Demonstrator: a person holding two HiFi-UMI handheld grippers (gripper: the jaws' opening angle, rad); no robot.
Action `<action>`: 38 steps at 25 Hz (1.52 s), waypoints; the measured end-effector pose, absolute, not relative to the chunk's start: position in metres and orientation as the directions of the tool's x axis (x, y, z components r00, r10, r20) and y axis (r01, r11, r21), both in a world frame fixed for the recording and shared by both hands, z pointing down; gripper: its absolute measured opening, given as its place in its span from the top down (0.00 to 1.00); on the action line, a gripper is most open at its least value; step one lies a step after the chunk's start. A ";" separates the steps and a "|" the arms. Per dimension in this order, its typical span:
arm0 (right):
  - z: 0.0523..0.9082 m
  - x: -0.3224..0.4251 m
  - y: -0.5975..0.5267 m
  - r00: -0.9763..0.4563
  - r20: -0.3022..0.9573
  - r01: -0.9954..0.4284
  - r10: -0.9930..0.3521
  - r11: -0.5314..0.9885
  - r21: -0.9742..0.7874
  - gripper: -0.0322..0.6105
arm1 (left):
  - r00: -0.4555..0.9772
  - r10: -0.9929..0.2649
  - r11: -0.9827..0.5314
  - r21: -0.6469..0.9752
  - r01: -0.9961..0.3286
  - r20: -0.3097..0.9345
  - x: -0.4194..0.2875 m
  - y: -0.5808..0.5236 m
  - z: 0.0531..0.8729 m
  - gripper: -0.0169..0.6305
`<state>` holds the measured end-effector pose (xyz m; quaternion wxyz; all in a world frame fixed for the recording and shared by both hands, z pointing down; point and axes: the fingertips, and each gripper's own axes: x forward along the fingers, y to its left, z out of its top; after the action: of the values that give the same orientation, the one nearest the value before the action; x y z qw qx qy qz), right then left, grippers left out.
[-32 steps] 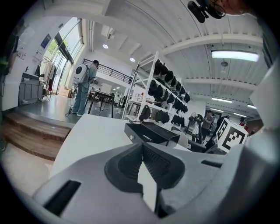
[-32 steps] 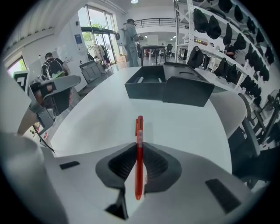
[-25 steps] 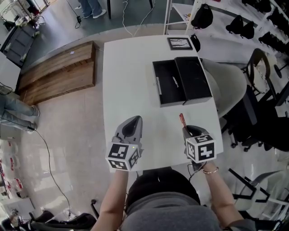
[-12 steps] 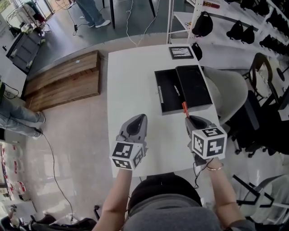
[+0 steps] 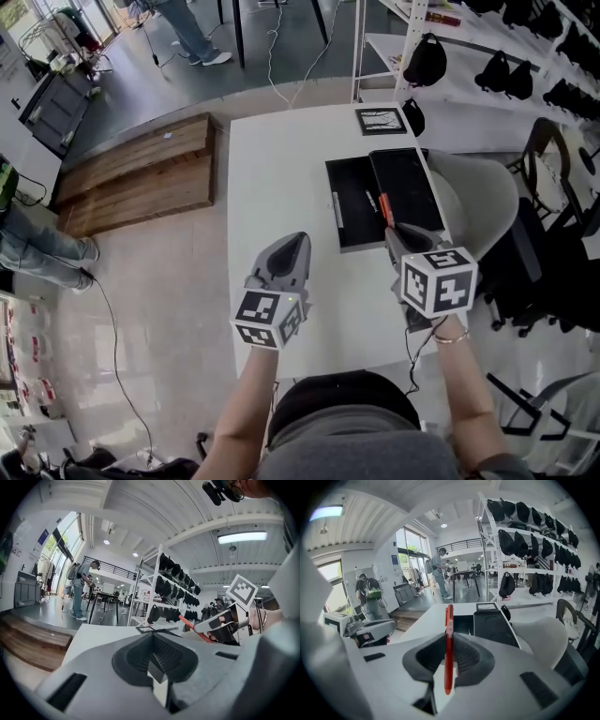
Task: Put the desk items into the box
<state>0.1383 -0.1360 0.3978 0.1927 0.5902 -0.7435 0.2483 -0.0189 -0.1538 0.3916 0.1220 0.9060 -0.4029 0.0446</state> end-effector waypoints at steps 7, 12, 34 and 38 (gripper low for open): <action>0.401 0.132 -0.167 -0.251 0.589 -0.968 -0.768 0.193 -0.160 0.87 | 0.661 -0.727 -0.634 0.187 -0.750 0.185 -0.019 -0.174 0.395 0.96; 0.417 0.127 -0.190 -0.269 0.617 -0.963 -0.740 0.190 -0.193 0.87 | 0.655 -0.730 -0.627 0.192 -0.755 0.194 -0.020 -0.185 0.402 0.96; 0.501 0.124 -0.259 -0.267 0.747 -0.963 -0.608 0.135 -0.235 0.87 | 0.623 -0.742 -0.589 0.202 -0.782 0.246 -0.020 -0.223 0.426 0.96; 0.512 0.123 -0.267 -0.249 0.770 -0.968 -0.588 0.145 -0.203 0.87 | 0.619 -0.742 -0.584 0.204 -0.786 0.257 -0.022 -0.230 0.431 0.96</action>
<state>0.1228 -0.2668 0.5121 0.2694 0.5504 -0.7071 0.3530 -0.0223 -0.2298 0.4312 0.1499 0.8871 -0.4306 0.0721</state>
